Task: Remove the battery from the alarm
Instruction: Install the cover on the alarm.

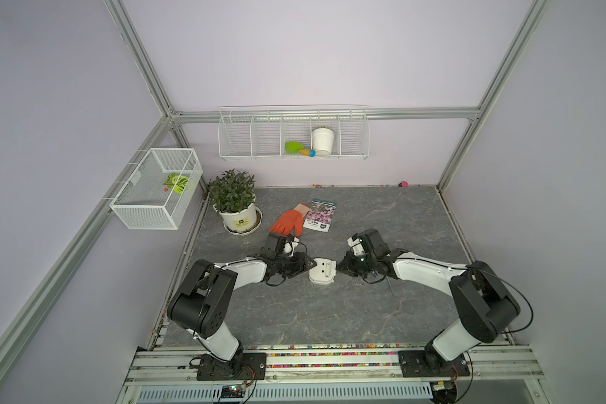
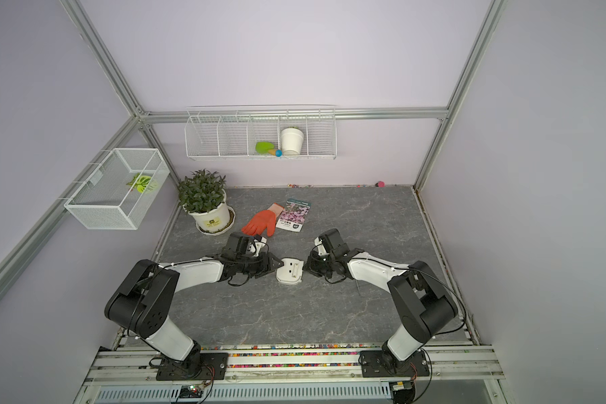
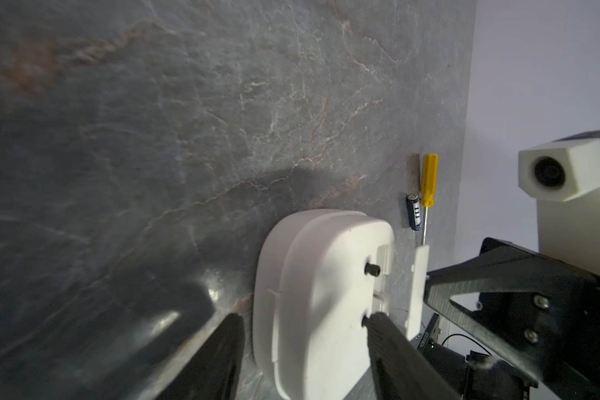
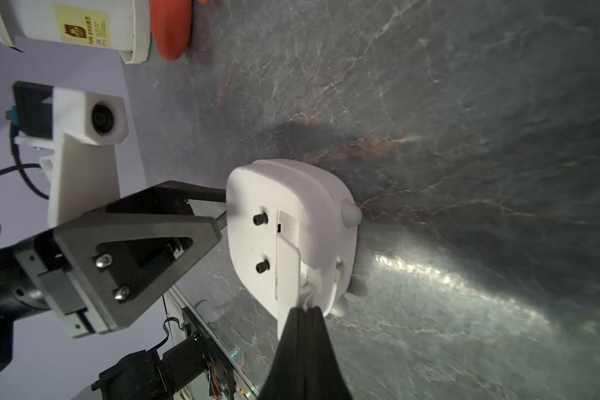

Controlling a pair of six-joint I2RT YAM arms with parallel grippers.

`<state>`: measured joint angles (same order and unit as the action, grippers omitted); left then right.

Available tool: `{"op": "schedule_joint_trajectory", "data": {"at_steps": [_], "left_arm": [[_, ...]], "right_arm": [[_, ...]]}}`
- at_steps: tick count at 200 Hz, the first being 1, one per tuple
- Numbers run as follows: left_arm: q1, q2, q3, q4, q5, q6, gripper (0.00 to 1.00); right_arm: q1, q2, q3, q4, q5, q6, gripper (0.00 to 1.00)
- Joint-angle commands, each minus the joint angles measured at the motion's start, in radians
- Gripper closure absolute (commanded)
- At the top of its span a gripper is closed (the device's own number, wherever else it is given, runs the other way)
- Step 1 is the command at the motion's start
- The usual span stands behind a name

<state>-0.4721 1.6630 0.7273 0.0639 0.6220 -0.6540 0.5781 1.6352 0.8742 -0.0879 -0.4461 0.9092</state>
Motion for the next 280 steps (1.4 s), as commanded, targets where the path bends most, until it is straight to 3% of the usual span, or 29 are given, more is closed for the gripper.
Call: {"op": "schedule_joint_trajectory", "data": {"at_steps": [1, 53, 174, 280], "left_arm": [[-0.019, 0.028, 0.024, 0.027, 0.016, 0.001, 0.42], [-0.054, 0.034, 0.014, 0.047, 0.000, -0.021, 0.45], [-0.065, 0.035, 0.007, 0.054, -0.023, -0.022, 0.45], [-0.075, 0.043, 0.011, 0.060, -0.018, -0.027, 0.45]], "right_arm": [[0.011, 0.020, 0.025, -0.035, 0.018, 0.024, 0.99], [0.015, 0.027, 0.045, -0.091, 0.016, 0.009, 0.99], [0.018, 0.090, 0.203, -0.344, 0.080, -0.173, 1.00], [0.034, 0.118, 0.232, -0.332, 0.089, -0.167, 1.00]]}}
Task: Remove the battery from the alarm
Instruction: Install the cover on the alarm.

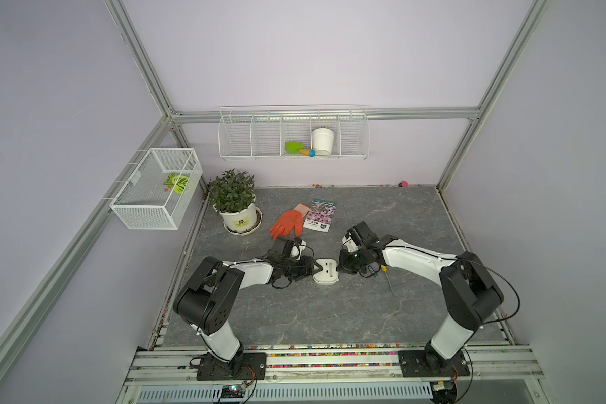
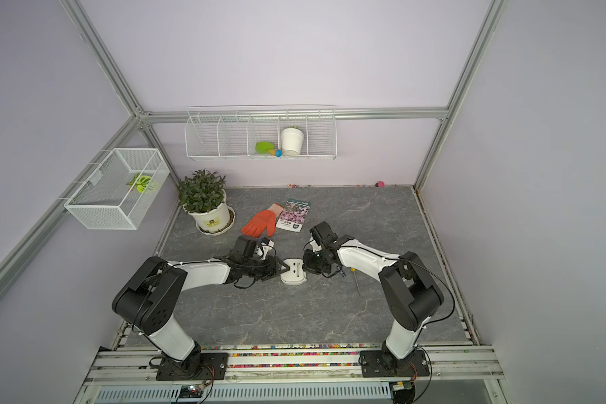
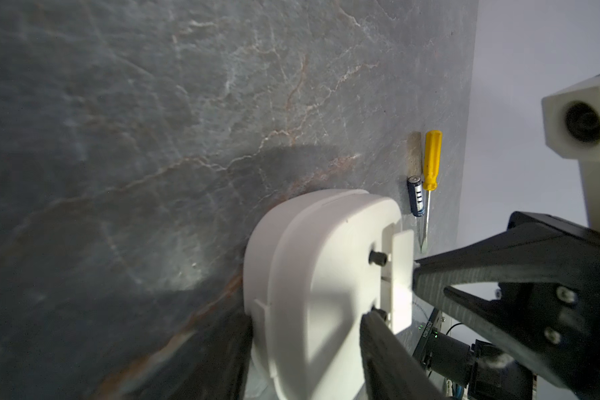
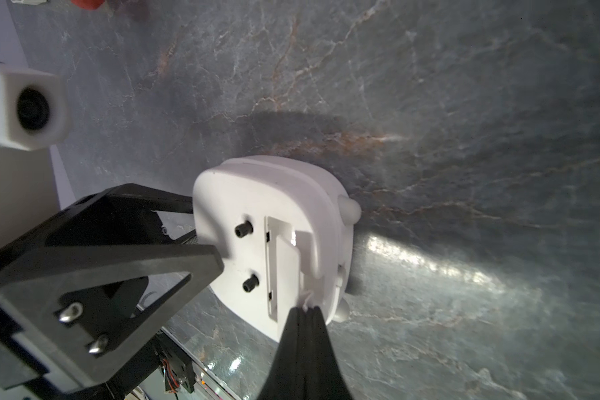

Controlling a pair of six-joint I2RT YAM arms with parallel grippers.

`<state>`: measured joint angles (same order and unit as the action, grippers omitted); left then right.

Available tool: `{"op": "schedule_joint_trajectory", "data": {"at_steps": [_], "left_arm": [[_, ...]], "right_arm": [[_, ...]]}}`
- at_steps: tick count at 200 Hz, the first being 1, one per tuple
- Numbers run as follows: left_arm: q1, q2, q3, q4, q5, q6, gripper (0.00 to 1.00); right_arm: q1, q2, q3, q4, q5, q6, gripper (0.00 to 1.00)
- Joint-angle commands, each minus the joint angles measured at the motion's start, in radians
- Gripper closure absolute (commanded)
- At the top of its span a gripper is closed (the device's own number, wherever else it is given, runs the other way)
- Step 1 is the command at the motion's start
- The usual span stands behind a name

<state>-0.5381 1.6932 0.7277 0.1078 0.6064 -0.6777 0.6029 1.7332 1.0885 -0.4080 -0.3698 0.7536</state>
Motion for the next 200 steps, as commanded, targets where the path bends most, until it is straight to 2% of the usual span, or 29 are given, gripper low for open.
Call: {"op": "schedule_joint_trajectory", "data": {"at_steps": [1, 200], "left_arm": [[-0.008, 0.013, 0.009, 0.016, -0.002, -0.003, 0.45], [-0.010, 0.012, -0.007, 0.035, -0.005, -0.015, 0.45]], "right_arm": [[0.008, 0.020, 0.017, -0.010, 0.012, -0.011, 1.00], [0.029, 0.049, 0.064, -0.029, 0.023, -0.032, 1.00]]}}
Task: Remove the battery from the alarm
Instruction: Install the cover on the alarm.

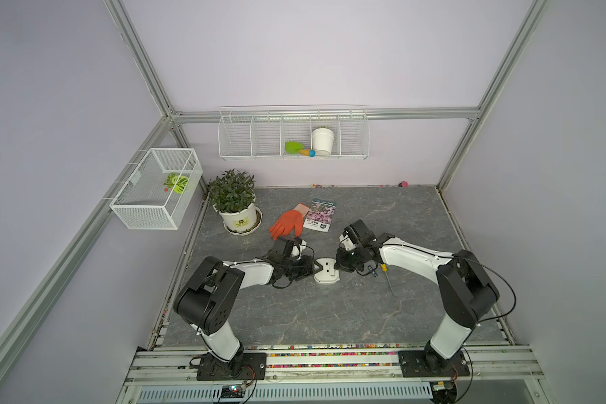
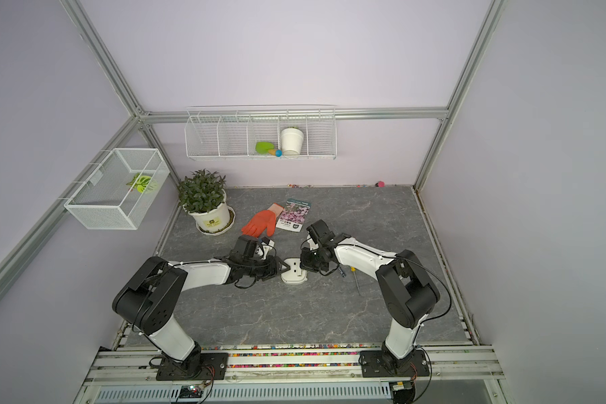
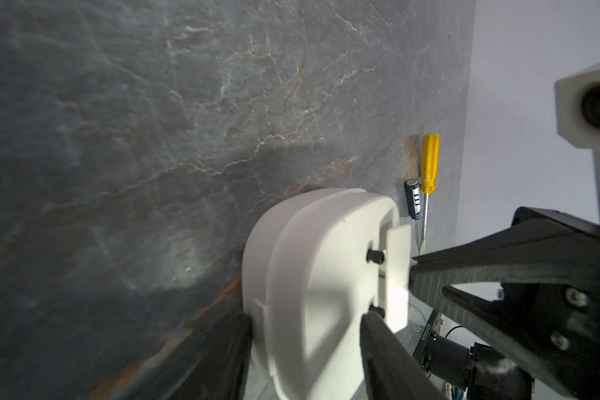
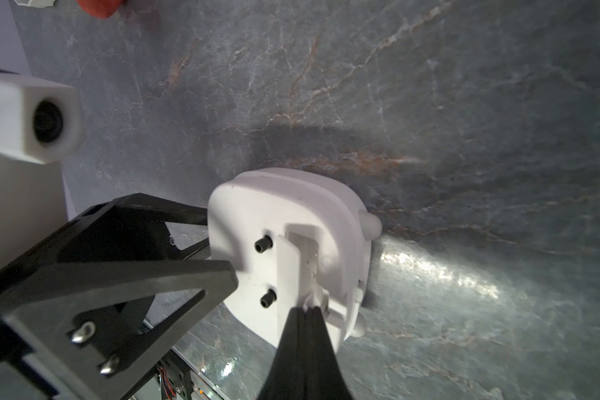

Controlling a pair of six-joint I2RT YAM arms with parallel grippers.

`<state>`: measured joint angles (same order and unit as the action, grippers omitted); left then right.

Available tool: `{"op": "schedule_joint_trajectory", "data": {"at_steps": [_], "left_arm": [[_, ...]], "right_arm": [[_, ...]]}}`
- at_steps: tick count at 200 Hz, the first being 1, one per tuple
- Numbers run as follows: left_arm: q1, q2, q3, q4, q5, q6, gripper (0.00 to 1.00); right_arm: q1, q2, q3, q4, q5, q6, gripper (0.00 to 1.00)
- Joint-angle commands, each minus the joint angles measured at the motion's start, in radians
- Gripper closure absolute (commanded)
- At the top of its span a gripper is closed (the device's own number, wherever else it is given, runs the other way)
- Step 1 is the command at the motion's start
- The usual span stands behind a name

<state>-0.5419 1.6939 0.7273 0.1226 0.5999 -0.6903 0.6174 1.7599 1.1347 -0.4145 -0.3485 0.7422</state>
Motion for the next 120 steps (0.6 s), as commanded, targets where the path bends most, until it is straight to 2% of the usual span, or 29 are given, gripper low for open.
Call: {"op": "schedule_joint_trajectory", "data": {"at_steps": [1, 120], "left_arm": [[-0.006, 0.011, -0.006, 0.020, 0.002, -0.003, 0.45], [-0.006, 0.012, -0.006, 0.024, 0.003, -0.003, 0.45]], "right_arm": [[0.014, 0.022, 0.019, -0.024, 0.003, -0.021, 1.00], [0.012, 0.013, 0.050, -0.096, 0.071, -0.058, 1.00]]}}
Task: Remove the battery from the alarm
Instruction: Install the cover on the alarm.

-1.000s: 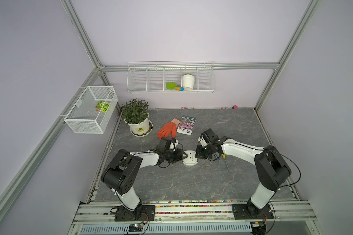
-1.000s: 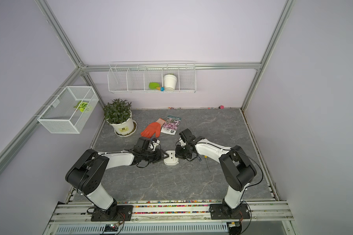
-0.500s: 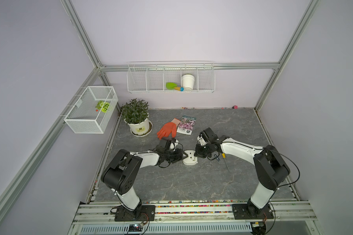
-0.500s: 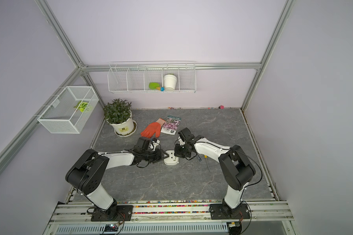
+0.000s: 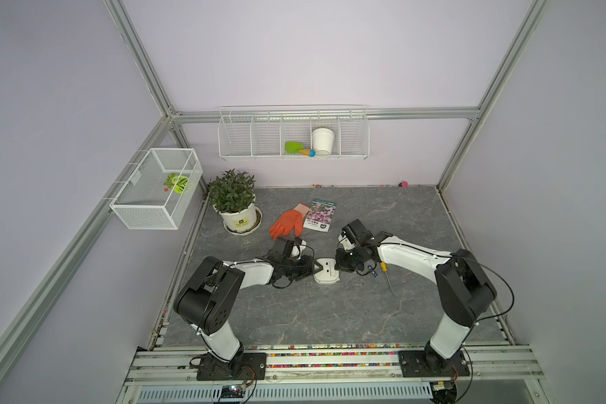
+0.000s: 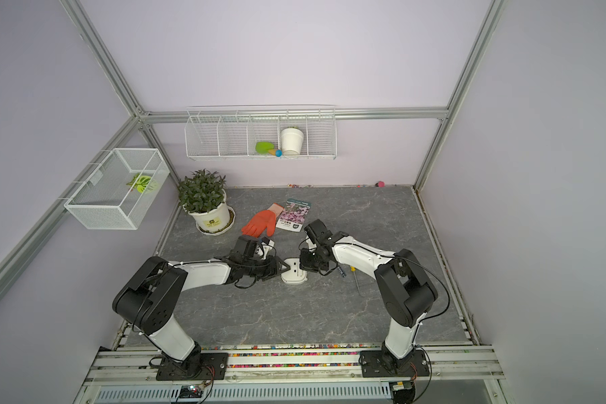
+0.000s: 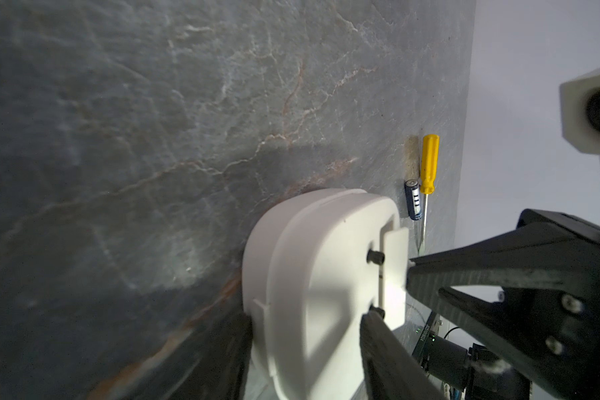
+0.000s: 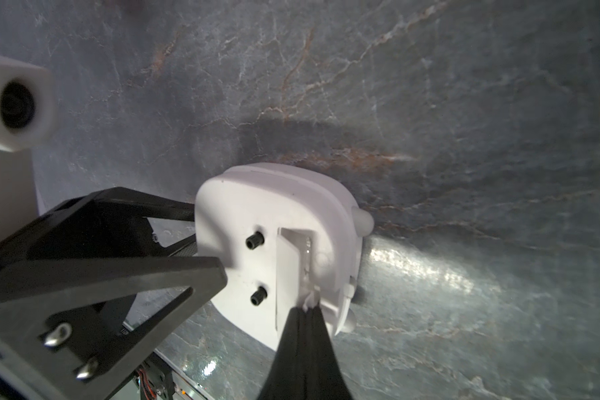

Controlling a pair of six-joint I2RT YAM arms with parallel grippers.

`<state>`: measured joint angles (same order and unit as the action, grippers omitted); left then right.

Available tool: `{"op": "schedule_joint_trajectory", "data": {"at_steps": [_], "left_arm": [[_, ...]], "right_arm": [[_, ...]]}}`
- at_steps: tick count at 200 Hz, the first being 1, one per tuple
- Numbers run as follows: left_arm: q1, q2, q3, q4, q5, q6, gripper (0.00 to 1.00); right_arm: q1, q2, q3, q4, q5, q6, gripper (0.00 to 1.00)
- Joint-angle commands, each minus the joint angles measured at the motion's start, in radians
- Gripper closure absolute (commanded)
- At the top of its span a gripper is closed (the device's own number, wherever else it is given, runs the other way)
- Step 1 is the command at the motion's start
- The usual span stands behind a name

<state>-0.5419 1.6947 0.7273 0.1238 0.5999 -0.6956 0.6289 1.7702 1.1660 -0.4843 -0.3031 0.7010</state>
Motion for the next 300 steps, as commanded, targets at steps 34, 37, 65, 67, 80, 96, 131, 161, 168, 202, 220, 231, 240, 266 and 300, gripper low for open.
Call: {"op": "schedule_joint_trajectory", "data": {"at_steps": [34, 37, 65, 67, 80, 96, 131, 161, 168, 202, 220, 231, 240, 266, 300], "left_arm": [[-0.006, 0.012, -0.005, 0.019, 0.003, 0.005, 0.45], [-0.006, 0.013, -0.005, 0.020, 0.003, 0.005, 0.45], [-0.007, 0.013, -0.003, 0.019, 0.004, 0.005, 0.45], [-0.006, 0.013, -0.004, 0.019, 0.002, 0.005, 0.45], [-0.006, 0.013, -0.004, 0.019, 0.003, 0.004, 0.45], [-0.006, 0.013, -0.004, 0.019, 0.003, 0.004, 0.45], [-0.007, 0.012, -0.003, 0.017, 0.005, 0.005, 0.45], [-0.007, 0.013, -0.004, 0.017, 0.006, 0.005, 0.45], [-0.007, 0.011, -0.004, 0.017, 0.006, 0.004, 0.45], [-0.006, 0.012, -0.007, 0.021, 0.007, 0.004, 0.45], [-0.007, 0.012, -0.008, 0.023, 0.009, 0.003, 0.45], [-0.008, 0.012, -0.008, 0.022, 0.009, 0.004, 0.45], [-0.007, 0.013, -0.007, 0.022, 0.009, 0.004, 0.45], [-0.007, 0.015, -0.007, 0.023, 0.011, 0.003, 0.45], [-0.008, 0.016, -0.009, 0.029, 0.012, 0.001, 0.45]], "right_arm": [[0.002, 0.008, 0.028, -0.028, 0.023, -0.016, 1.00], [0.002, 0.007, 0.028, -0.028, 0.021, -0.016, 1.00], [0.001, 0.014, 0.024, -0.020, 0.008, -0.011, 1.00], [0.001, 0.015, 0.026, -0.019, 0.007, -0.011, 1.00], [0.001, 0.019, 0.027, -0.018, 0.007, -0.012, 1.00], [0.002, 0.018, 0.026, -0.023, 0.015, -0.014, 1.00], [0.002, 0.021, 0.026, -0.022, 0.020, -0.011, 1.00], [0.004, 0.029, 0.025, -0.018, 0.018, -0.009, 1.00], [0.004, 0.031, 0.025, -0.019, 0.018, -0.009, 1.00], [0.005, 0.037, 0.022, -0.011, 0.012, -0.004, 0.99], [0.005, 0.033, 0.020, 0.000, 0.009, 0.002, 1.00], [0.004, 0.032, 0.019, 0.003, 0.009, 0.005, 0.99], [0.004, 0.033, 0.019, 0.007, 0.006, 0.007, 0.99], [0.004, 0.038, 0.017, 0.024, -0.021, 0.018, 0.99], [0.004, 0.037, 0.011, 0.032, -0.037, 0.027, 0.98]]}}
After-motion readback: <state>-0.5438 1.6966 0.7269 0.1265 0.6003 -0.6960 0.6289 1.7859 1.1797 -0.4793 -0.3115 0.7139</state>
